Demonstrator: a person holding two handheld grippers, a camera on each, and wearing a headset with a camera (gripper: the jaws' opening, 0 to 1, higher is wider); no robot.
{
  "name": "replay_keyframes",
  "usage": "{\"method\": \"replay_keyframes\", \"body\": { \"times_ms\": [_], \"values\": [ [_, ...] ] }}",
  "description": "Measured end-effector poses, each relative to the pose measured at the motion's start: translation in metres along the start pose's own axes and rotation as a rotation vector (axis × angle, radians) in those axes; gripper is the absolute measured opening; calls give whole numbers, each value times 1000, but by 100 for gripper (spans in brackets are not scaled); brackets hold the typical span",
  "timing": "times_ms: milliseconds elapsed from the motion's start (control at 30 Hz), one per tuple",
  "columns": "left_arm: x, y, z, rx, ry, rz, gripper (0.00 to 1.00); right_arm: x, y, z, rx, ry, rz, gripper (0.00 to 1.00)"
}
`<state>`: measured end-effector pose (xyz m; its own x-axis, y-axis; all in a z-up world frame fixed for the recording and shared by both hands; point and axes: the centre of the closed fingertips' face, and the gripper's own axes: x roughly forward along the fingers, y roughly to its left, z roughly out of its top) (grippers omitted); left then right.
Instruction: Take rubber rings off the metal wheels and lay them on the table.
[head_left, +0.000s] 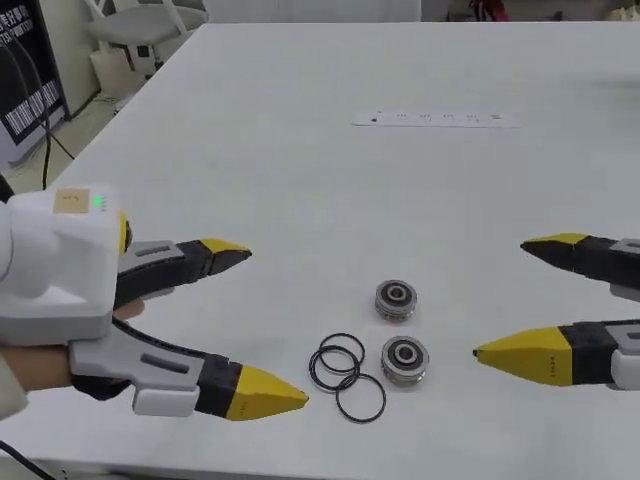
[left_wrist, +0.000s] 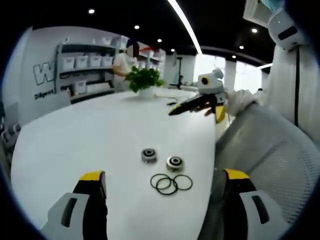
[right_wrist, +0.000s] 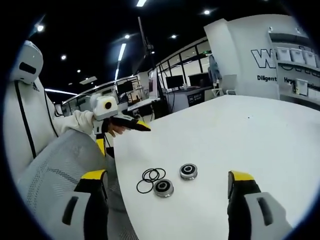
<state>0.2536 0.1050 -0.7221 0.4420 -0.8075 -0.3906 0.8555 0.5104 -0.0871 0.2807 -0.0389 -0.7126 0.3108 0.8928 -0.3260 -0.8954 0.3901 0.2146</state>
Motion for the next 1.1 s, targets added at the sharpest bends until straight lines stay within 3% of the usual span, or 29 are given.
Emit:
{"method": "replay_keyframes", "body": {
  "times_ms": [133,500,700,767,833,1100],
  "values": [
    [0,1,-3,1,8,1,100,-1,0,-12,21,1,-21,98],
    [1,0,-15,-17,33,-5,100,9,4,-55,31,153,-19,100],
    [2,1,-20,-28,38,-3,100,9,4,-61,39,172,-16,100],
    [4,1,-28,-17,75,1,100,9,4,-64,42,181,-18,100],
    [6,-1,-31,-17,85,-9,100,9,4,-65,39,186,-16,100],
    [6,-4,-32,-30,84,-22,100,10,6,-68,33,199,-6,100]
  ]
}}
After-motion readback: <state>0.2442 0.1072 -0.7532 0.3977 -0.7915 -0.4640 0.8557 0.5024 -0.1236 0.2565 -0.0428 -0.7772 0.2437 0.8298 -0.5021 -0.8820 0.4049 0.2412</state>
